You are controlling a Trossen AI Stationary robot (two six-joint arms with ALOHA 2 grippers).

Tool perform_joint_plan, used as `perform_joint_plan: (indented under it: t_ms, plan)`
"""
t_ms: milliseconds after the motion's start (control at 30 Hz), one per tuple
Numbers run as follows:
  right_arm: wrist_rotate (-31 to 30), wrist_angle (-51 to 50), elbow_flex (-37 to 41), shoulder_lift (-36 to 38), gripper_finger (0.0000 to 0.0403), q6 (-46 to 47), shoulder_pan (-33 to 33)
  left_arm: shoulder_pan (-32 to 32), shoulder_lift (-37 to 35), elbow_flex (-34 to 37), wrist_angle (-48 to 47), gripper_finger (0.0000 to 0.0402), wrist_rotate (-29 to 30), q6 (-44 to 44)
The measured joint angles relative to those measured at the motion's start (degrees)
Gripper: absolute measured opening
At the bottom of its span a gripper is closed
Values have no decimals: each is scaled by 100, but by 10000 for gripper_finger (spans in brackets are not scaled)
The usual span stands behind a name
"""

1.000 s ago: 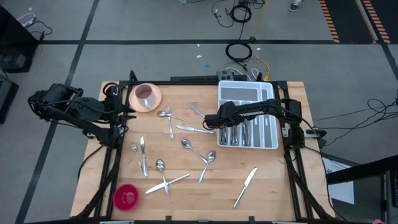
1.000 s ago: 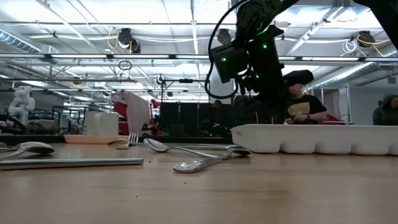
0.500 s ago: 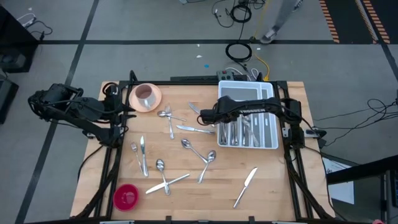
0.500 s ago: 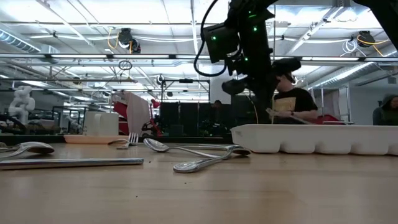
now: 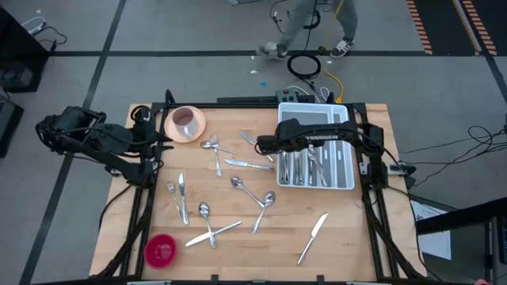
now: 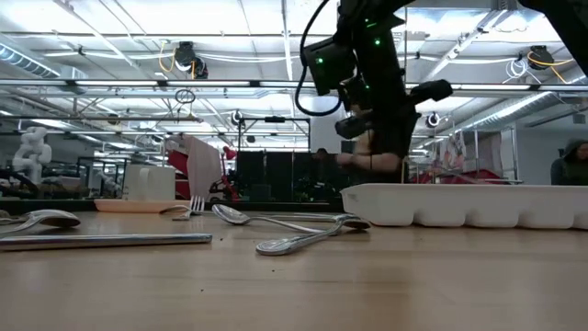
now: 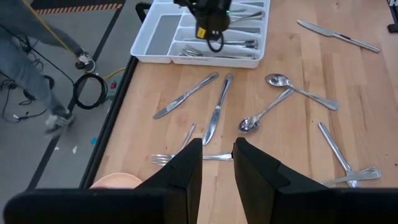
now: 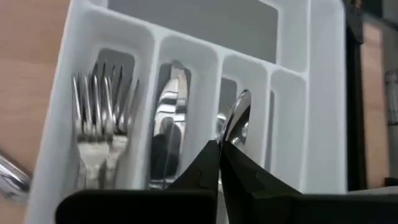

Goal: Sort silverware
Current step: Adjust the silver spoons in the white silverware tray

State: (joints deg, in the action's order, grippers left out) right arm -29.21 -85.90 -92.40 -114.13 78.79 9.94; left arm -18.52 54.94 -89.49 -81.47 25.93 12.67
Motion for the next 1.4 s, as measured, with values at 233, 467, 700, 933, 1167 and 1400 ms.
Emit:
perform_joint_plan:
  t_ms: [233, 467, 700, 933, 1167, 1400]
  plan:
    - [74, 521, 0, 0, 0, -94, 107, 1, 0, 0, 0, 96, 4, 4]
    - [301, 506, 2, 2, 0, 155, 363, 1, 2, 0, 0, 96, 3, 1]
    - [494, 305, 4, 0, 0, 1131, 339, 1, 2, 0, 21, 96, 5, -122]
    - [430, -116, 164, 2, 0, 1528, 394, 1, 0, 0, 46, 96, 7, -150]
    - [1136, 724, 884, -2, 0, 1504, 430, 2, 2, 0, 46, 96, 9, -260]
    - [1279, 639, 1200, 2, 22, 1723, 354, 2, 2, 0, 46, 96, 9, -260]
